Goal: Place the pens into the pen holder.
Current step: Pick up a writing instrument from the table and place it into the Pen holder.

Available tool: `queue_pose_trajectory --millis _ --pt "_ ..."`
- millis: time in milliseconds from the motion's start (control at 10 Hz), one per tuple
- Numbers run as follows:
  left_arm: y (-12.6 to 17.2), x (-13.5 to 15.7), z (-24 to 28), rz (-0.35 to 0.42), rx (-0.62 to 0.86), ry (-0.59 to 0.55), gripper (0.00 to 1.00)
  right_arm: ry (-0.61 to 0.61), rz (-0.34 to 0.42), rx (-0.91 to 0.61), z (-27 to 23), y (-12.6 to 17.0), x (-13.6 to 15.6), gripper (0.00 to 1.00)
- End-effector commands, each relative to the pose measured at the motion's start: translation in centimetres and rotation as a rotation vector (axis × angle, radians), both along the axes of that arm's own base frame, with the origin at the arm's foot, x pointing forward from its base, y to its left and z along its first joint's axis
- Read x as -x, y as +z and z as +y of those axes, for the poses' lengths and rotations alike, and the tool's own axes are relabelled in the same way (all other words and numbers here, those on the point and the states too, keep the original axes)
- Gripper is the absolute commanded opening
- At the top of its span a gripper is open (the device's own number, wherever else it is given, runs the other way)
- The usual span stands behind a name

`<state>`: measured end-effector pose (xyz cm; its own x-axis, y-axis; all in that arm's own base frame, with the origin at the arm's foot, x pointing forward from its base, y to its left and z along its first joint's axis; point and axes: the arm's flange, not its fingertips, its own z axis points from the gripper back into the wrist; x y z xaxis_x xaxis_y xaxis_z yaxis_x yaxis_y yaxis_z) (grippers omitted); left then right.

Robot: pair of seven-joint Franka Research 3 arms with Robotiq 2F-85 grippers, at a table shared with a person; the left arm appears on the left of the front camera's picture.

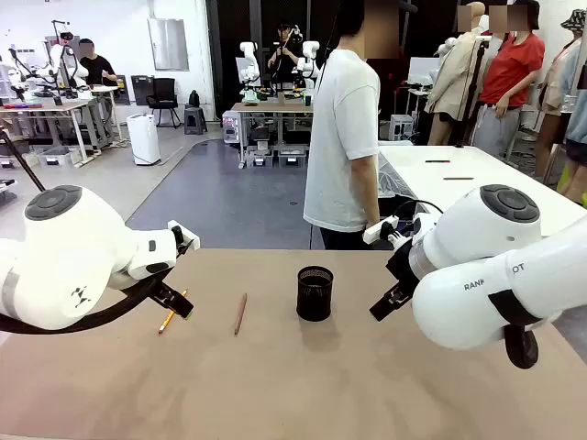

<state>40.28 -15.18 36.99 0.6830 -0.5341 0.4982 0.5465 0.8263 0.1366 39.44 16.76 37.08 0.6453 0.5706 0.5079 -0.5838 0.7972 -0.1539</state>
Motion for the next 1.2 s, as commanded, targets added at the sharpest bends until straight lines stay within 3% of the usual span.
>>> queue_pose_trajectory --millis 0,1100 --pt "0.01 0.01 0.0 0.0 0.0 0.0 1.0 0.0 0.0 0.0 0.0 0.01 0.0 1.0" --pt "0.01 0.01 0.0 0.0 0.0 0.0 1.0 0.0 0.0 0.0 0.0 0.01 0.0 1.0"
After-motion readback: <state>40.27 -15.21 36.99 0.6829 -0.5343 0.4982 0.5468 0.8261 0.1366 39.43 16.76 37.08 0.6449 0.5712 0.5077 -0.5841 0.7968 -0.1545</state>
